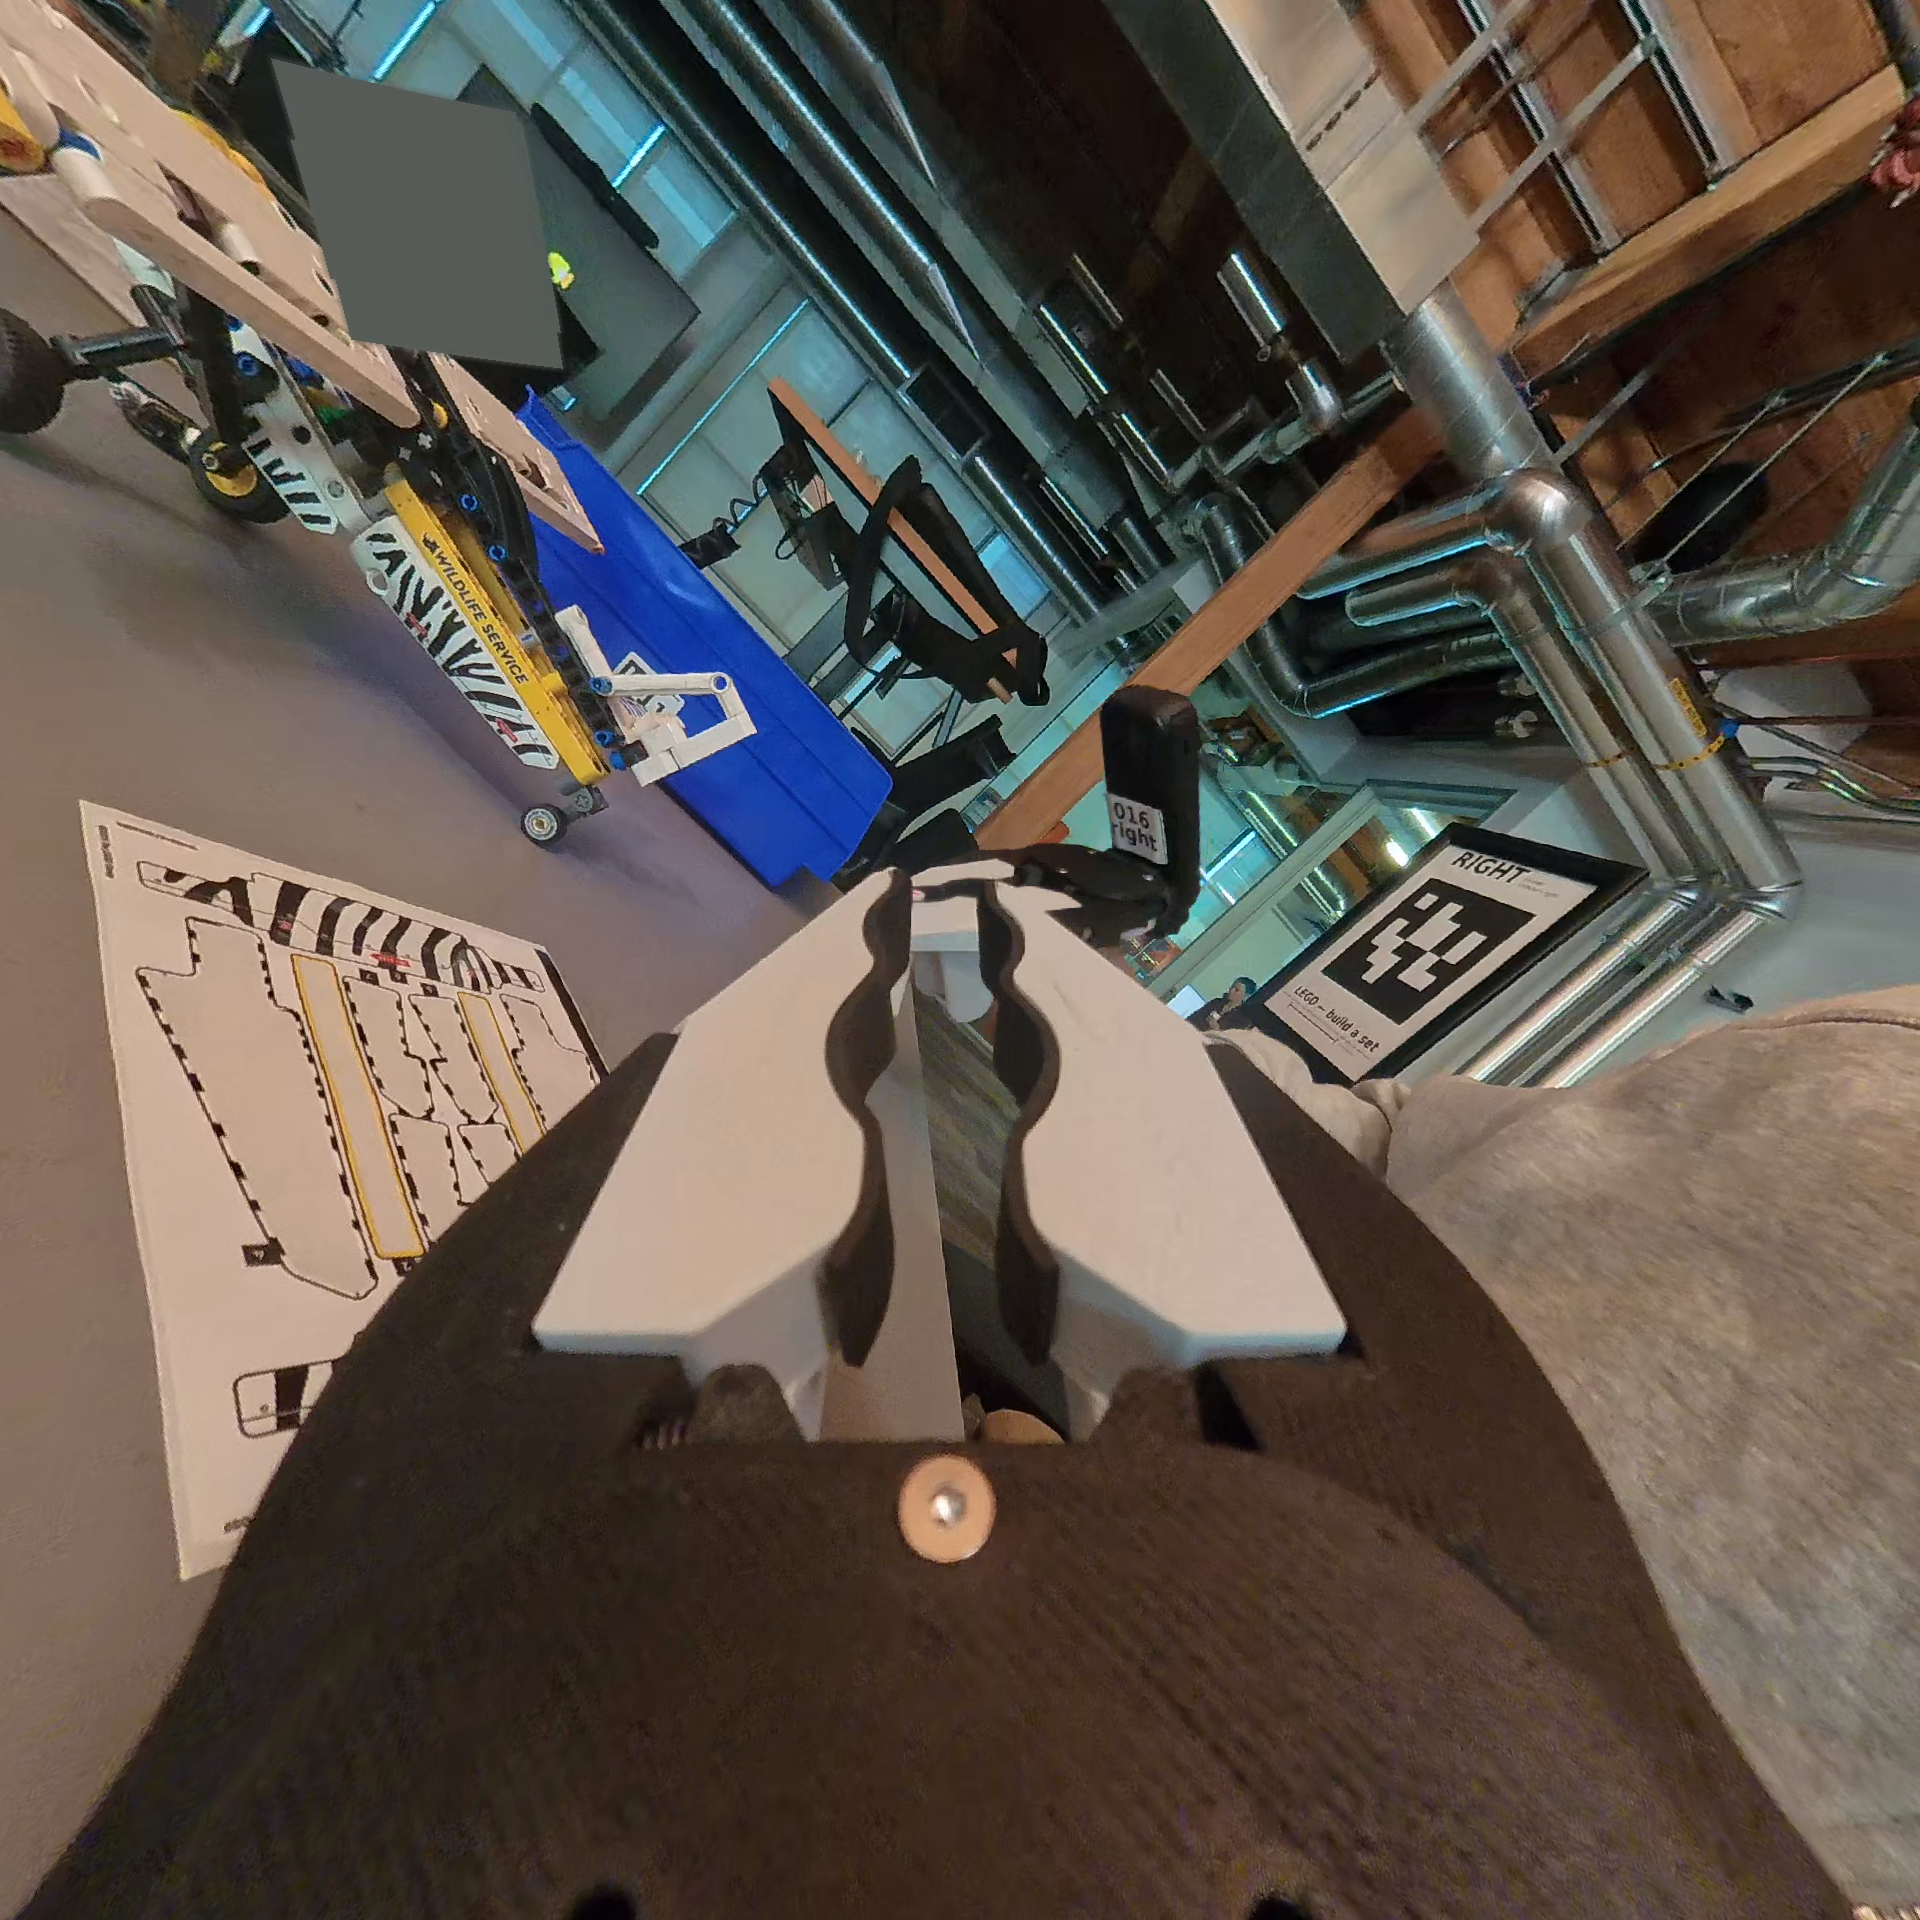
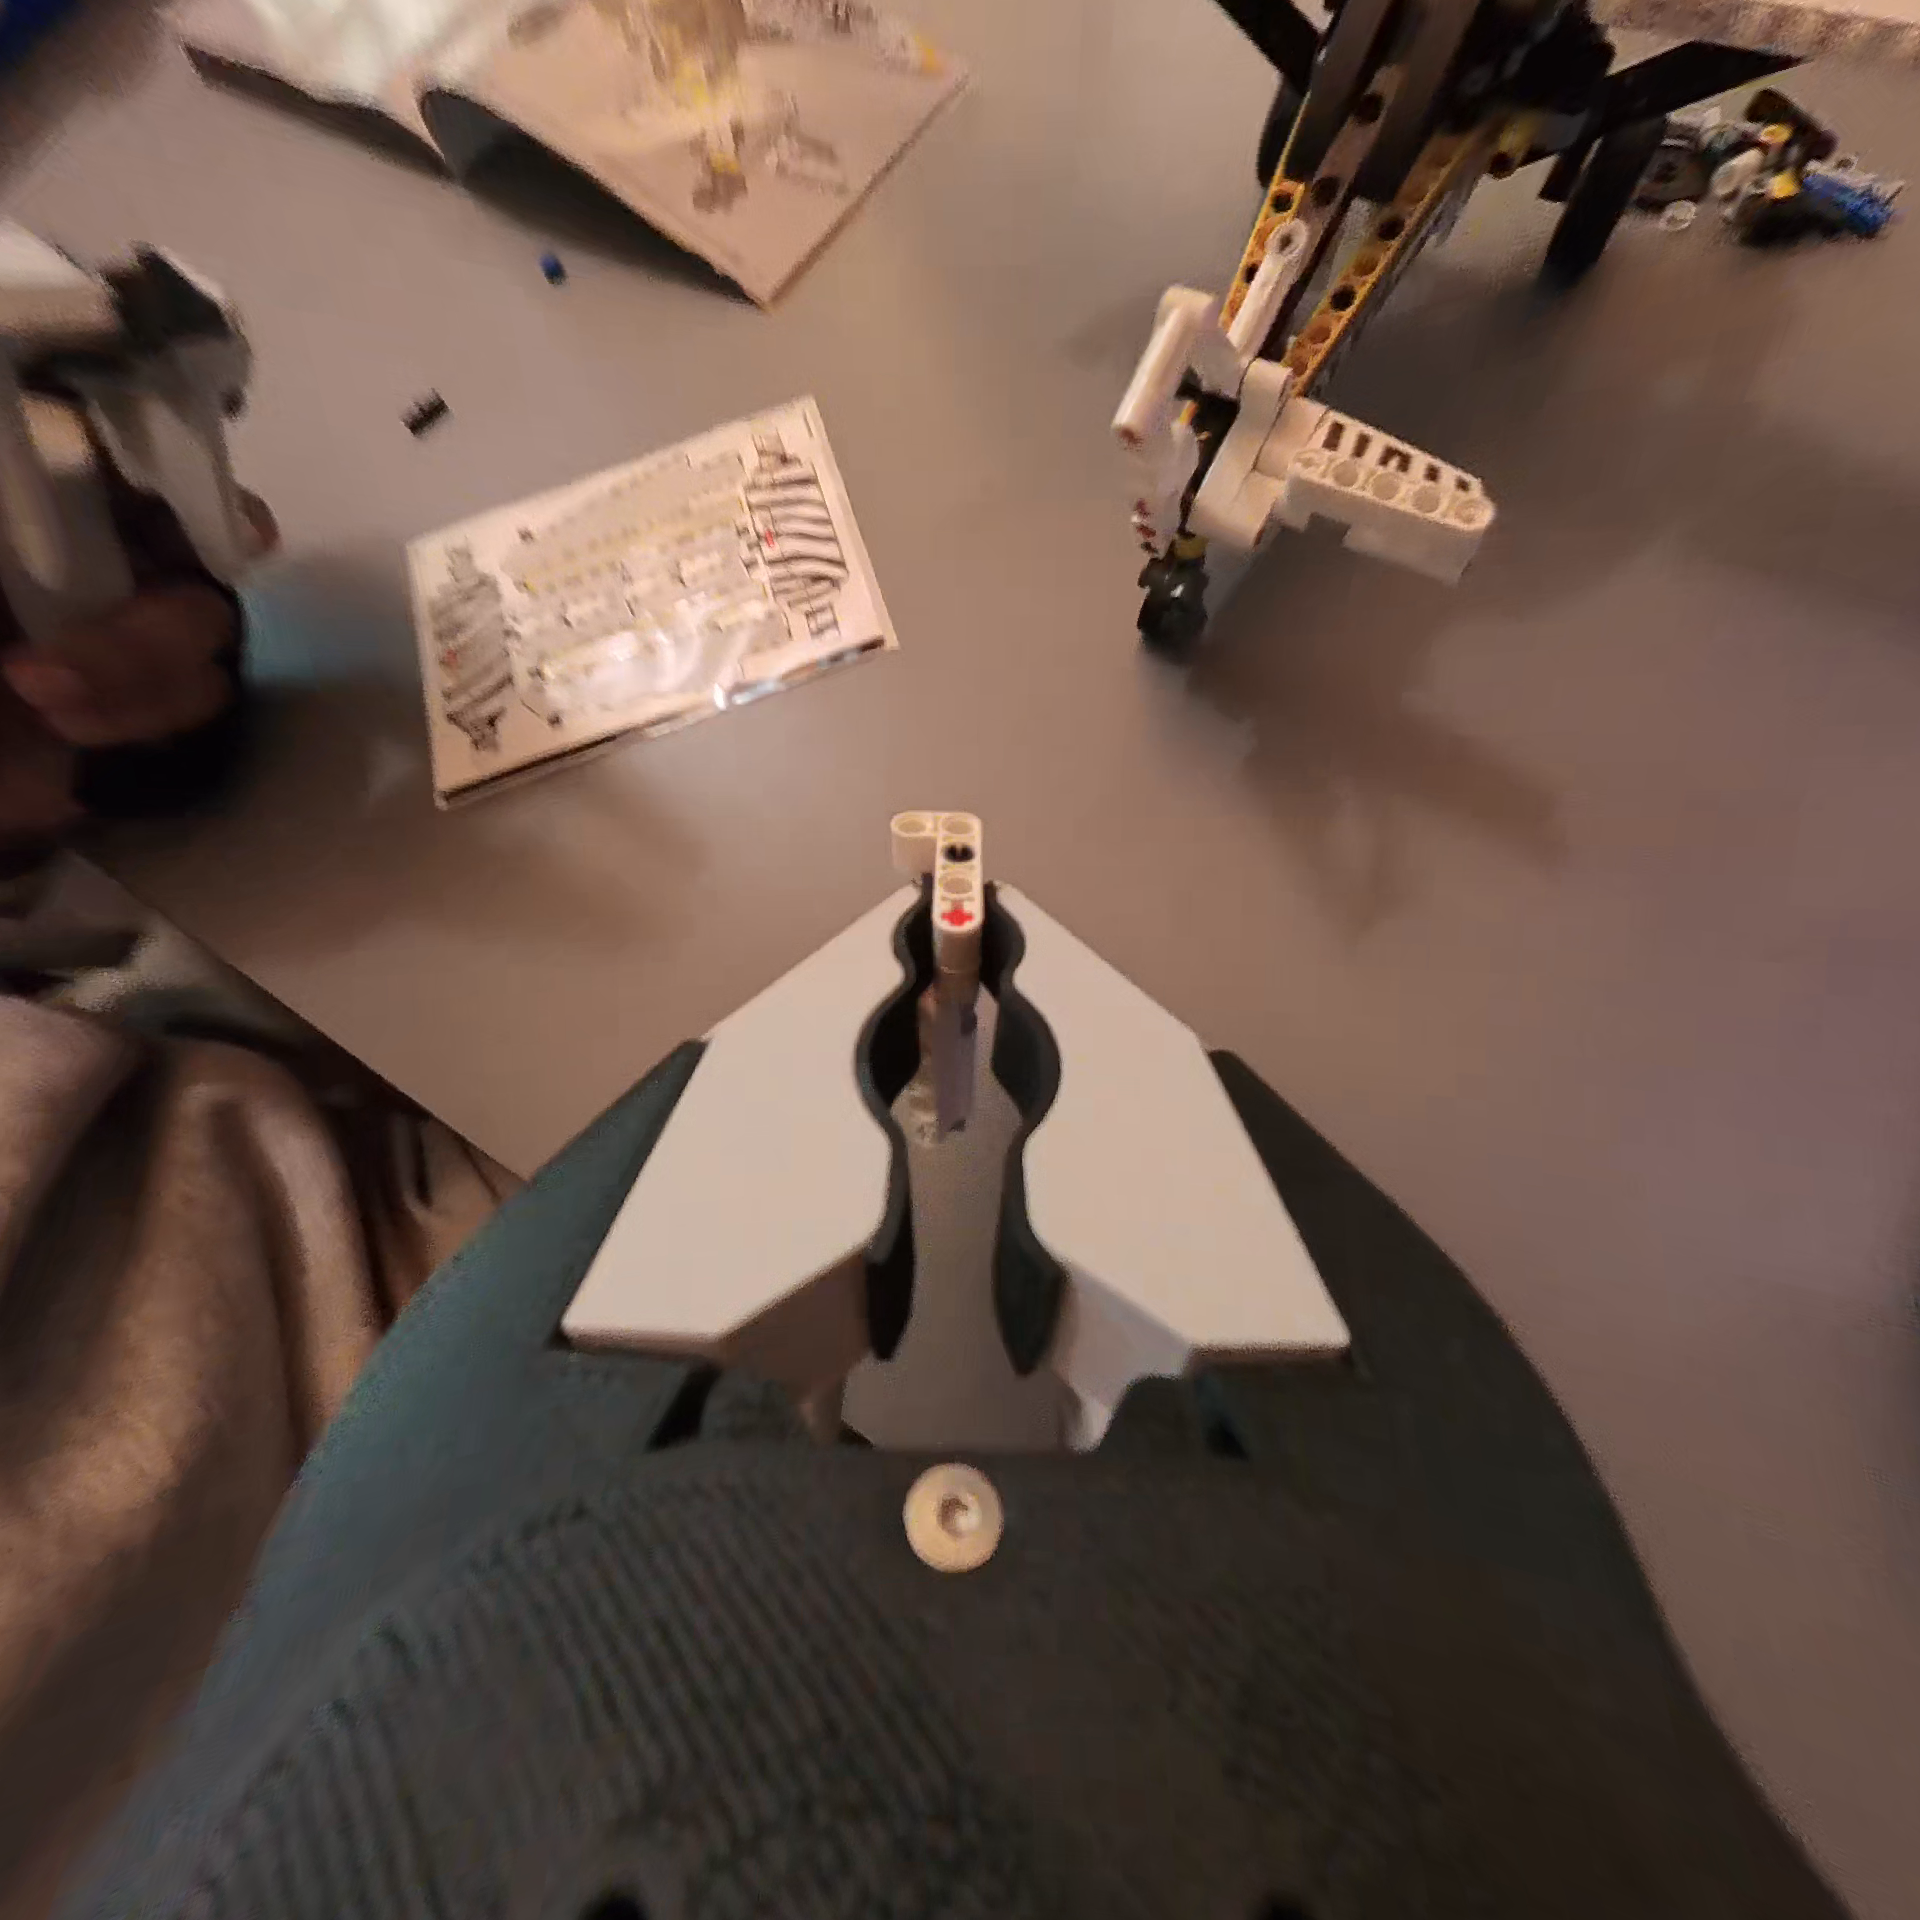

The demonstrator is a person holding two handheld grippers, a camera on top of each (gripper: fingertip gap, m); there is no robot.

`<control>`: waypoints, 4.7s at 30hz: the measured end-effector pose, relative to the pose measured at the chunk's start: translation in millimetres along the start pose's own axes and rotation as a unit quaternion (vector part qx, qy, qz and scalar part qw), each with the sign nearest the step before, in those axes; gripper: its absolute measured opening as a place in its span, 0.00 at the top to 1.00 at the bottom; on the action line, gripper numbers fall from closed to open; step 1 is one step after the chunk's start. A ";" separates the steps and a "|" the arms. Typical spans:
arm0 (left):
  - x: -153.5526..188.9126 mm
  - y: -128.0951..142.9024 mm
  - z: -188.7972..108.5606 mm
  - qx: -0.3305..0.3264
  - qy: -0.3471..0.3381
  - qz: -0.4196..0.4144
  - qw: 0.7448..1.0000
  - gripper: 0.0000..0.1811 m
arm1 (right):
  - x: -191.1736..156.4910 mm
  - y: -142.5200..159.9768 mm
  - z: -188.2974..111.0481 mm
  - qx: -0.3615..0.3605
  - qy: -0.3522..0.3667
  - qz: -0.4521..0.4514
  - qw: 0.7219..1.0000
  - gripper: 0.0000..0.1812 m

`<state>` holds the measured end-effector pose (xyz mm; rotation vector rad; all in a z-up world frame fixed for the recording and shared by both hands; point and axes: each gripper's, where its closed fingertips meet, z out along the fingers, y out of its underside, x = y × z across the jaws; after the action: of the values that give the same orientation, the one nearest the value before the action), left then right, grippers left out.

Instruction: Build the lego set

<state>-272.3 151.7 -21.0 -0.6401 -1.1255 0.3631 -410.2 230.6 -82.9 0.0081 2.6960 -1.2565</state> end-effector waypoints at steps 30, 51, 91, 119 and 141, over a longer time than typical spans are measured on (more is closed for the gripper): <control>26.4 33.7 18.8 -0.096 0.097 -0.056 0.989 1.00 | -138.1 -58.5 13.9 0.136 -0.315 0.121 0.931 0.94; 4.6 -2.5 0.8 0.014 0.026 -0.025 0.999 0.95 | -48.7 -18.3 29.8 0.133 -0.001 -0.027 0.991 0.97; 2.3 -0.6 1.9 0.009 0.023 -0.031 0.999 0.97 | -40.7 12.5 16.7 0.108 0.040 0.005 0.993 0.97; -1.0 20.0 -49.9 -0.092 -0.241 0.241 0.936 0.65 | -188.6 -74.0 70.9 0.126 -0.385 0.257 0.877 0.97; -10.6 -6.5 -76.0 -0.047 -0.235 0.193 0.951 0.88 | -218.1 -101.0 100.8 0.157 -0.432 0.274 0.845 0.97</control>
<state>-207.2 118.8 -45.8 -0.8911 -1.4767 0.8343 -187.8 103.0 -36.4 0.1892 1.5458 -1.1145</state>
